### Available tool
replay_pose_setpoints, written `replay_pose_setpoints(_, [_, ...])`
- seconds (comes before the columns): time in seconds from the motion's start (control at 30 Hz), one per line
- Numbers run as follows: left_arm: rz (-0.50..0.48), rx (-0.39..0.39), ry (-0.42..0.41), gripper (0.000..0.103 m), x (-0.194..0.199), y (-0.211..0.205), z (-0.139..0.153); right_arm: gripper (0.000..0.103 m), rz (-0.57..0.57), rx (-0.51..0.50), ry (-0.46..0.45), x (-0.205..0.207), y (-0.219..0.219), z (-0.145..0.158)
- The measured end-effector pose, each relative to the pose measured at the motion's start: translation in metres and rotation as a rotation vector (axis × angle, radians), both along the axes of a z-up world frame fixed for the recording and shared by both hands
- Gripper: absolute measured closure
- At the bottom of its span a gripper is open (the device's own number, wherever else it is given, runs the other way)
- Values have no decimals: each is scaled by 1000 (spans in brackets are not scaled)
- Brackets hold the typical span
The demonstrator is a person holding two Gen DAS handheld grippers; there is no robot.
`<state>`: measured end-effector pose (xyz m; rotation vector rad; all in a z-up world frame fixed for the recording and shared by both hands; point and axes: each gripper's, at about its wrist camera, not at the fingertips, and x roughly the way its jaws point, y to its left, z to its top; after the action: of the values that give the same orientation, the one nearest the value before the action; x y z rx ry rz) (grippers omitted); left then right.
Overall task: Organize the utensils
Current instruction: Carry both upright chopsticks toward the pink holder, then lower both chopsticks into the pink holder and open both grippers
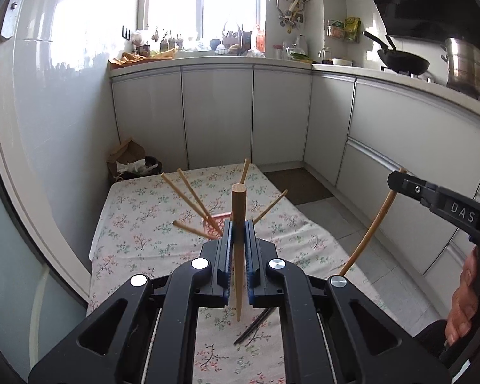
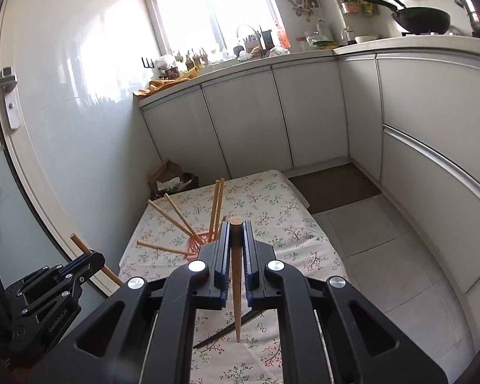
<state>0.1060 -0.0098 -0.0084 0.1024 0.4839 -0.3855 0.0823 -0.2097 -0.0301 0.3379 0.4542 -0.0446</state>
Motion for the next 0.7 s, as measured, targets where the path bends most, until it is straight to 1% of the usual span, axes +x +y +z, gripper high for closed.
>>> replay_pose_setpoints(0.17, [-5, -60, 6, 96, 9, -2, 22, 95, -14, 5, -7, 3, -9, 13])
replay_pose_setpoints(0.37, [20, -52, -53, 96, 29, -10, 52, 95, -14, 9, -36, 7, -17, 25])
replay_pose_setpoints(0.47, [34, -62, -84, 96, 41, -12, 63, 95, -12, 11, -43, 11, -20, 28])
replay_pose_setpoints(0.57, [41, -66, -96, 96, 57, -15, 69, 95, -9, 2, -54, 16, -21, 31])
replay_pose_setpoints(0.7, [52, -69, -109, 96, 76, -19, 68, 95, -5, 7, -47, 25, -23, 30])
